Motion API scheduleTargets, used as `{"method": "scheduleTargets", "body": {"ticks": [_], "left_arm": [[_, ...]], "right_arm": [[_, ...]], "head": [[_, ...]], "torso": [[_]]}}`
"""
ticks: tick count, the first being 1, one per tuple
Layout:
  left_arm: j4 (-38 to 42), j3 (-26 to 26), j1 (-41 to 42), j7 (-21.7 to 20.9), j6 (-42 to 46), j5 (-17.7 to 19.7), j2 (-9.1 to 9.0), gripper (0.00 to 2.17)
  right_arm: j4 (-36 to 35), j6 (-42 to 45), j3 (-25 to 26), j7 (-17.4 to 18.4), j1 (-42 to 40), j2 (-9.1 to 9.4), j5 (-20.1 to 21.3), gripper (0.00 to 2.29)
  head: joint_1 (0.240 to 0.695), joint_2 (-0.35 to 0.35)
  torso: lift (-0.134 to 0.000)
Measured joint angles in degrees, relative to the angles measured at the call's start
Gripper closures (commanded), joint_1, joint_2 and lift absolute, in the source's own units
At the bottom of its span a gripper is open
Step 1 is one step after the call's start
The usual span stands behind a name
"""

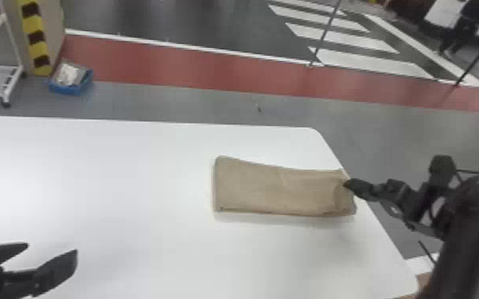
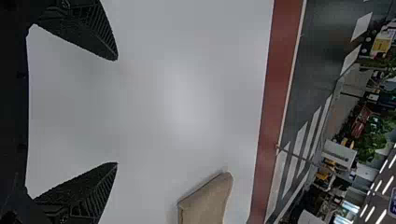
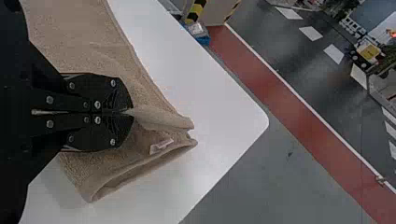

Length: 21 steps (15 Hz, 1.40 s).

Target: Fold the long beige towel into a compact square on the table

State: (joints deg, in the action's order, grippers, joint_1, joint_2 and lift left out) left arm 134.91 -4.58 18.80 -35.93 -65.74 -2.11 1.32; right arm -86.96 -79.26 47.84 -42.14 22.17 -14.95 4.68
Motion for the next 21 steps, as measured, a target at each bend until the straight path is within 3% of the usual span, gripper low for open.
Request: {"method": "scheduleTargets", "body": {"ticks": [1, 2, 3, 6, 13, 21], "left_arm": [[0.1, 0.1, 0.2, 0.0, 0.0, 0.0, 0.0, 0.08], [0.1, 0.1, 0.4, -0.1, 0.0, 0.0, 0.03, 0.08], [0.2, 0.1, 0.6, -0.2, 0.0, 0.0, 0.11, 0.08], [0.3, 0.0, 0.8, -0.2, 0.0, 0.0, 0.24, 0.08], [-0.9, 0.4, 0.4, -0.1, 0.6, 0.0, 0.31, 0.08], [-0.6, 0.5, 0.7, -0.2, 0.6, -1.1, 0.13, 0.08]], "right_arm": [[1.5, 1.3, 0.0, 0.1, 0.1, -0.23, 0.6, 0.91], [3.0, 2.4, -0.1, 0.1, 0.3, -0.32, 1.0, 0.26], [3.8, 2.9, -0.1, 0.2, 0.4, -0.17, 1.2, 0.0], [3.4, 1.5, 0.9, 0.3, 0.2, 0.06, 1.3, 0.03], [1.5, -0.6, 1.0, -0.2, -0.9, -4.14, 2.8, 0.1], [8.3, 10.6, -3.8, 0.8, 1.3, -4.03, 7.9, 0.12]], "head": [[0.695, -0.35], [0.695, -0.35], [0.695, -0.35], [0.695, -0.35], [0.695, -0.35], [0.695, -0.35]], "torso": [[-0.124], [-0.124], [-0.124], [-0.124], [-0.124], [-0.124]]}}
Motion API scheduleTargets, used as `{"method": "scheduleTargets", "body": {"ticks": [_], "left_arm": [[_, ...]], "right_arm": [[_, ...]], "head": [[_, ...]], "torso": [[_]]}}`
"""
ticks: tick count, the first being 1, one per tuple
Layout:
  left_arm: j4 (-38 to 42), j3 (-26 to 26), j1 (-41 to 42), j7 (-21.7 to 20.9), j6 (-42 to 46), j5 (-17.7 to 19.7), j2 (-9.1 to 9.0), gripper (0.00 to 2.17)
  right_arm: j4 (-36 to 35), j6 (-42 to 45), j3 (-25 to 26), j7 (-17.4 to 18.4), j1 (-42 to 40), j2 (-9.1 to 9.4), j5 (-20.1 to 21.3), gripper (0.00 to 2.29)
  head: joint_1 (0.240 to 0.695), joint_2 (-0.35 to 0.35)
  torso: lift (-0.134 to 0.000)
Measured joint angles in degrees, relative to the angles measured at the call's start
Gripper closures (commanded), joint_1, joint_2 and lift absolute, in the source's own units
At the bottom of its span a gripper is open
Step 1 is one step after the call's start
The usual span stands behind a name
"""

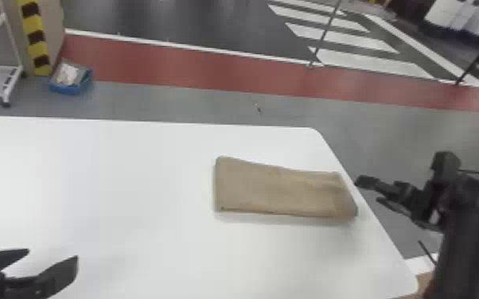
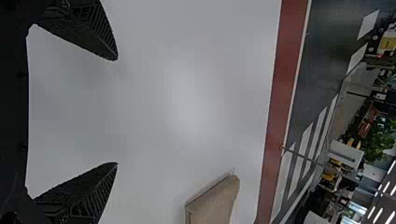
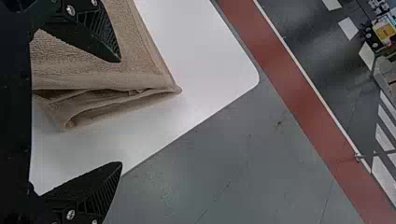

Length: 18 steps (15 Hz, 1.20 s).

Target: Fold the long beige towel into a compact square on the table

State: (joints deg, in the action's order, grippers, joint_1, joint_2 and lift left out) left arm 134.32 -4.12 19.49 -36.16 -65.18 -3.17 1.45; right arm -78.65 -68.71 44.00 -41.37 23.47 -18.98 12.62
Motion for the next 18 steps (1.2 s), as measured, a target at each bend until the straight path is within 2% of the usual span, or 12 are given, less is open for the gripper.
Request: {"method": "scheduleTargets", "body": {"ticks": [4, 6, 12, 17, 18], "left_arm": [[0.3, -0.1, 0.6, 0.0, 0.0, -0.4, -0.03, 0.08], [0.7, -0.1, 1.1, 0.0, 0.0, -0.5, -0.05, 0.08], [1.5, -0.6, 2.3, -0.1, 0.0, -0.4, 0.27, 0.08], [1.9, -1.1, 2.9, -0.5, 0.7, -0.4, 0.48, 0.08], [1.9, -1.3, 2.9, -0.6, 0.8, -0.4, 0.48, 0.08]], "right_arm": [[4.8, 5.4, -1.9, 0.4, 1.6, 0.57, 1.9, 0.22], [6.1, 7.2, -2.7, 0.4, 1.6, 1.57, 2.5, 0.22], [7.7, 8.1, -3.4, 0.4, 1.3, 2.36, 4.0, 0.25], [7.7, 7.5, -3.7, 0.4, 1.4, 3.06, 4.4, 0.7], [7.6, 7.3, -3.6, 0.4, 1.5, 3.08, 4.3, 0.87]], "head": [[0.695, -0.35], [0.695, -0.35], [0.695, -0.35], [0.695, -0.35], [0.695, -0.35]], "torso": [[-0.124], [-0.124], [-0.124], [-0.124], [-0.124]]}}
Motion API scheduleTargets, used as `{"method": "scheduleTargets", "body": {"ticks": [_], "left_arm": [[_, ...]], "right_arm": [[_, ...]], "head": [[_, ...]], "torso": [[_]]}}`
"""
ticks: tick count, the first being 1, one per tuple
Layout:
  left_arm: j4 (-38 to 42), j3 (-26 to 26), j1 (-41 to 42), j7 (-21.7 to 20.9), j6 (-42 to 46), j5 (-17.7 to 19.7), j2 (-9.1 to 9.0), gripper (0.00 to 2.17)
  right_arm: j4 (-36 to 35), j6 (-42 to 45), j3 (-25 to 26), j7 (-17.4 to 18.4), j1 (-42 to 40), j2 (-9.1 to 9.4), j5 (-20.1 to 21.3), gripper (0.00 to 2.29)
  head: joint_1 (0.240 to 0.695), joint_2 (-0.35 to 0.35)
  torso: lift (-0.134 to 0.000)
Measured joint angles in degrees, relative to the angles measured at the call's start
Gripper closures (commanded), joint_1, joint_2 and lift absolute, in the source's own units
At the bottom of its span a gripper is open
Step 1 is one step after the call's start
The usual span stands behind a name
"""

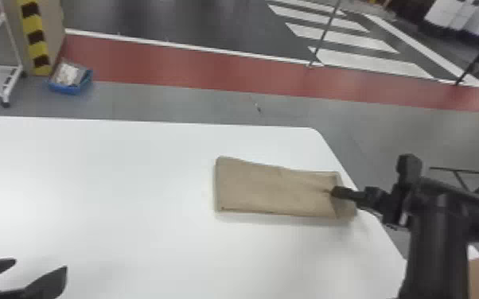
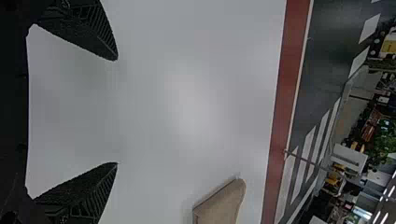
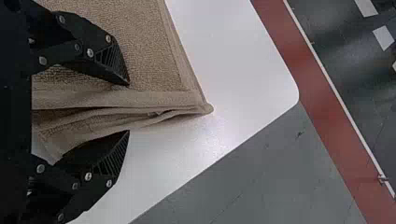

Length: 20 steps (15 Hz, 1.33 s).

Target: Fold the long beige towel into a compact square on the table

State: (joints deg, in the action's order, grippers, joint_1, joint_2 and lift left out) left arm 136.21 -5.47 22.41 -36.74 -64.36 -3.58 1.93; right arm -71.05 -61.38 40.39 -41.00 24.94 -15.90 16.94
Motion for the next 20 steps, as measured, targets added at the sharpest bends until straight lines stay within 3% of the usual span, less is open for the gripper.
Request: {"method": "scheduleTargets", "body": {"ticks": [3, 8, 14, 18, 20], "left_arm": [[0.0, -0.2, 0.0, 0.0, 0.3, 0.0, 0.0, 0.08], [-0.4, -0.2, -0.4, 0.0, 0.6, 0.0, -0.01, 0.08], [-1.2, 0.2, -1.3, 0.0, 0.6, -0.1, -0.26, 0.08], [-1.8, 0.1, -2.1, 0.0, 0.6, -0.2, -0.26, 0.08], [-2.0, 0.4, -2.3, 0.0, 0.6, -0.2, -0.33, 0.08]], "right_arm": [[-0.6, -0.2, 0.7, -0.9, 0.0, 0.34, -0.6, 1.18], [-7.7, -4.5, 3.4, -3.0, -3.1, 0.98, -6.5, 1.18], [-22.7, -17.1, 7.2, -5.7, -7.1, 1.19, -13.2, 1.18], [-30.9, -26.5, 8.3, -5.7, -7.1, 0.68, -17.4, 1.18], [-31.7, -27.6, 7.0, -4.9, -5.3, 2.46, -18.7, 1.18]], "head": [[0.695, -0.35], [0.695, -0.35], [0.695, -0.35], [0.695, -0.35], [0.695, -0.35]], "torso": [[-0.124], [-0.124], [-0.124], [-0.124], [-0.124]]}}
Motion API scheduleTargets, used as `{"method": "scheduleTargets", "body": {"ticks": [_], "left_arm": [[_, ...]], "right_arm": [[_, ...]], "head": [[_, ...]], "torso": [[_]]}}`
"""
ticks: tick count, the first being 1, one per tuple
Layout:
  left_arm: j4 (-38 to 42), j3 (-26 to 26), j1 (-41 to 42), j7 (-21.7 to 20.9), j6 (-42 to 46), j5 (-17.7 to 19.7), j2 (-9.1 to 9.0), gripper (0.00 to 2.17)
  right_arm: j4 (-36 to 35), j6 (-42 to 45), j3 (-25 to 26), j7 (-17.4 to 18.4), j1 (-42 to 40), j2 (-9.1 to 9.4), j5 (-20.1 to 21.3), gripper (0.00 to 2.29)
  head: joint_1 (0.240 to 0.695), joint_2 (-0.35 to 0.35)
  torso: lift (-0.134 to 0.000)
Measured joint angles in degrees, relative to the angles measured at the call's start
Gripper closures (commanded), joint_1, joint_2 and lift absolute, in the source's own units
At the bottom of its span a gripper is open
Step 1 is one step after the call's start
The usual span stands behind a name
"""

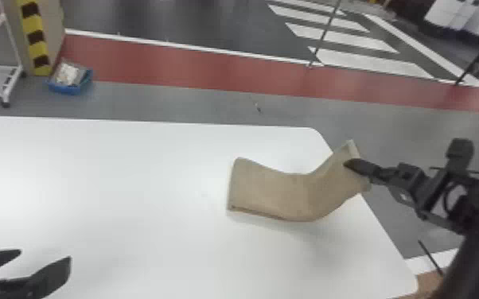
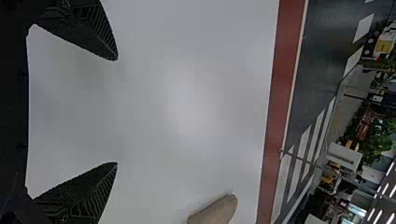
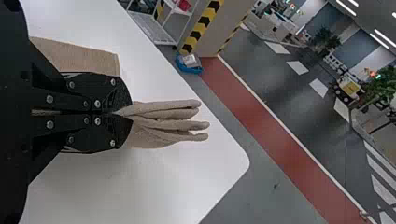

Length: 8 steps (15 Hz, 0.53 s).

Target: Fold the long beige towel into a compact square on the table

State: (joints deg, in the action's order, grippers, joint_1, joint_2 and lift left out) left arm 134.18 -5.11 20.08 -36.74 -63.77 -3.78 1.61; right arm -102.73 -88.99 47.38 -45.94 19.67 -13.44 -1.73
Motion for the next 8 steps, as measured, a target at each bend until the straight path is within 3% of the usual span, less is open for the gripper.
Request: {"method": "scheduleTargets", "body": {"ticks": [2, 5, 8], "left_arm": [[-0.3, -0.1, 0.0, 0.0, 0.0, 0.0, 0.11, 0.08], [-0.5, -1.0, 0.1, -0.1, 0.0, 0.0, 0.35, 0.08], [-0.8, -1.3, -0.1, -0.1, 0.0, 0.1, 0.41, 0.08]], "right_arm": [[0.0, 2.5, -2.7, 0.3, 1.2, 3.39, -0.5, 1.18], [0.6, 7.4, -7.8, 1.5, 1.5, 8.86, -0.5, 1.18], [0.9, 8.7, -12.9, 2.1, 1.1, 12.38, 0.3, 1.18]], "head": [[0.695, -0.343], [0.695, -0.27], [0.695, -0.181]], "torso": [[-0.124], [-0.124], [-0.124]]}}
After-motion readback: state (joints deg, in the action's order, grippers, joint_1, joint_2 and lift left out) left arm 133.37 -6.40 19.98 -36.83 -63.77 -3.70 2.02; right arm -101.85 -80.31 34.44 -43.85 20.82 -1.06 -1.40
